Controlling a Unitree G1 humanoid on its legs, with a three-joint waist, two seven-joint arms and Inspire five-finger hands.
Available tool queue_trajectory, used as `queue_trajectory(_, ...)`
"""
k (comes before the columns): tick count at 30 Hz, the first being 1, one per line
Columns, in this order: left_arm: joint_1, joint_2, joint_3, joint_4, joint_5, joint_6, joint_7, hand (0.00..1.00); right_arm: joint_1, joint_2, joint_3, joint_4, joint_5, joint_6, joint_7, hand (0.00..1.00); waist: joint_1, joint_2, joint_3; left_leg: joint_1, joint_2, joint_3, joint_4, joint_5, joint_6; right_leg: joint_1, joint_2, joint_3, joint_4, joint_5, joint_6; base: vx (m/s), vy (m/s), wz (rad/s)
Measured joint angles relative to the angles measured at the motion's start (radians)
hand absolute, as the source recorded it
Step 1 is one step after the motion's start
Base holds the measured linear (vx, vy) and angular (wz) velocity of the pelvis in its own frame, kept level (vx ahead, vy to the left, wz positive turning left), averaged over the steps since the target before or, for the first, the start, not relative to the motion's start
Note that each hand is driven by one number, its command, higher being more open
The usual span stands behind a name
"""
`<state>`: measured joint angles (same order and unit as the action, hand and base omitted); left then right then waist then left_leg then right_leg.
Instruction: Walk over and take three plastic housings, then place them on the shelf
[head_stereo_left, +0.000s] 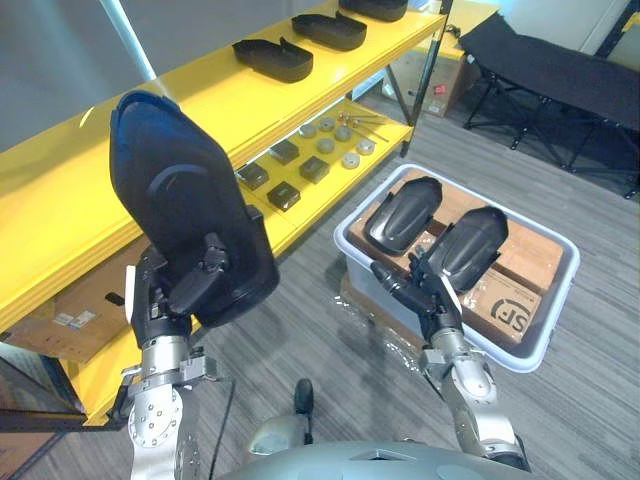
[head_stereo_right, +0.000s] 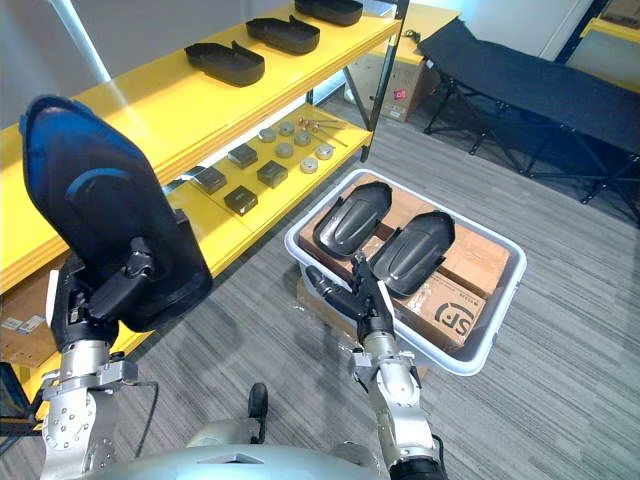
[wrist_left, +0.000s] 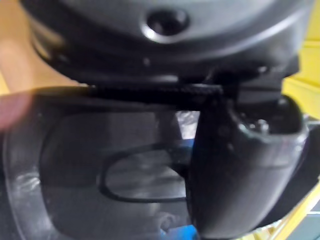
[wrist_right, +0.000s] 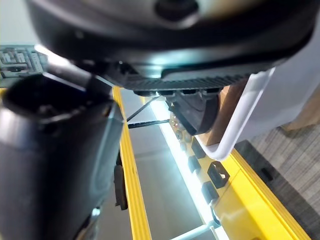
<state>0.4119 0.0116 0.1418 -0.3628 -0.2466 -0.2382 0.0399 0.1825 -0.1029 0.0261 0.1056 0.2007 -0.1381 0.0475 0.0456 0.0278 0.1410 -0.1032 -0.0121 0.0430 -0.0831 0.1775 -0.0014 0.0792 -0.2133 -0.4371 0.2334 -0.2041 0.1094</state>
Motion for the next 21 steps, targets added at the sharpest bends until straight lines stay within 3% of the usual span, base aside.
queue_trajectory(7, -0.015, 0.0, -0.027, 0.0, -0.028, -0.001, 0.036, 0.0, -0.001, 0.002, -0.029, -0.03, -0.008, -0.017, 0.039, 1.0, 0.001, 0.0, 0.026, 0.002, 0.001, -0.021, 0.015, -0.009, -0.016, -0.002, 0.005, 0.039, 0.044, -0.042, -0.013, -0.02, -0.057, 0.1)
queue_trajectory(12, -0.008, -0.008, 0.002, -0.001, -0.028, -0.002, 0.034, 0.0, -0.004, 0.041, -0.002, -0.035, -0.009, -0.063, 0.04, 1.0, 0.017, -0.039, 0.054, -0.043, -0.021, -0.025, 0.134, -0.081, -0.011, 0.001, -0.034, 0.029, 0.078, -0.095, -0.018, 0.0, -0.002, 0.09)
queue_trajectory(13, -0.008, -0.008, 0.016, -0.005, -0.028, -0.002, 0.025, 0.0, -0.003, 0.048, 0.005, -0.043, -0.009, -0.07, 0.038, 1.0, 0.028, -0.054, 0.06, -0.063, -0.035, -0.016, 0.191, -0.116, 0.008, 0.012, -0.049, 0.021, 0.073, -0.1, -0.01, 0.09, 0.054, 0.11)
queue_trajectory(14, -0.006, -0.011, 0.03, -0.012, -0.028, -0.002, 0.019, 0.0, -0.003, 0.05, 0.005, -0.044, -0.009, -0.078, 0.033, 1.0, 0.031, -0.064, 0.061, -0.072, -0.047, -0.01, 0.241, -0.165, 0.007, 0.026, -0.057, 0.007, 0.101, -0.09, 0.013, 0.18, 0.088, 0.25)
queue_trajectory(15, -0.009, -0.021, 0.037, -0.011, -0.028, -0.003, 0.025, 0.0, -0.011, 0.041, 0.006, -0.04, -0.009, -0.09, 0.03, 1.0, 0.031, -0.058, 0.058, -0.084, -0.055, -0.024, 0.273, -0.191, 0.015, -0.035, -0.082, 0.038, 0.246, -0.068, -0.029, 0.18, 0.101, 0.34)
queue_trajectory(17, -0.009, -0.016, 0.037, -0.017, -0.023, -0.003, 0.035, 0.0, -0.012, 0.04, 0.006, -0.039, -0.01, -0.106, 0.022, 1.0, 0.026, -0.042, 0.05, -0.076, -0.054, -0.066, 0.265, -0.197, 0.029, -0.125, -0.083, 0.106, 0.42, 0.014, -0.121, 0.18, 0.075, 0.6)
queue_trajectory(18, -0.018, 0.003, 0.042, -0.024, -0.026, -0.006, 0.046, 0.0, -0.015, 0.042, 0.004, -0.037, -0.009, -0.119, 0.015, 1.0, 0.006, -0.038, 0.05, -0.053, -0.048, -0.121, 0.24, -0.189, 0.049, -0.184, -0.088, 0.127, 0.512, 0.004, -0.115, 0.24, 0.026, 0.81)
queue_trajectory(19, -0.024, 0.005, 0.049, -0.023, -0.028, -0.006, 0.052, 0.0, -0.02, 0.042, 0.008, -0.037, -0.01, -0.123, 0.015, 1.0, 0.004, -0.038, 0.05, -0.043, -0.048, -0.139, 0.234, -0.191, 0.051, -0.193, -0.082, 0.138, 0.501, -0.028, -0.109, 0.25, 0.007, 0.8)
queue_trajectory(21, -0.043, 0.006, 0.075, -0.019, -0.063, -0.006, 0.079, 0.0, -0.05, 0.041, 0.015, -0.041, -0.022, -0.132, 0.024, 1.0, 0.007, -0.03, 0.052, -0.008, -0.046, -0.183, 0.234, -0.219, 0.054, -0.24, -0.029, 0.205, 0.372, -0.06, -0.104, 0.24, 0.003, 0.49)
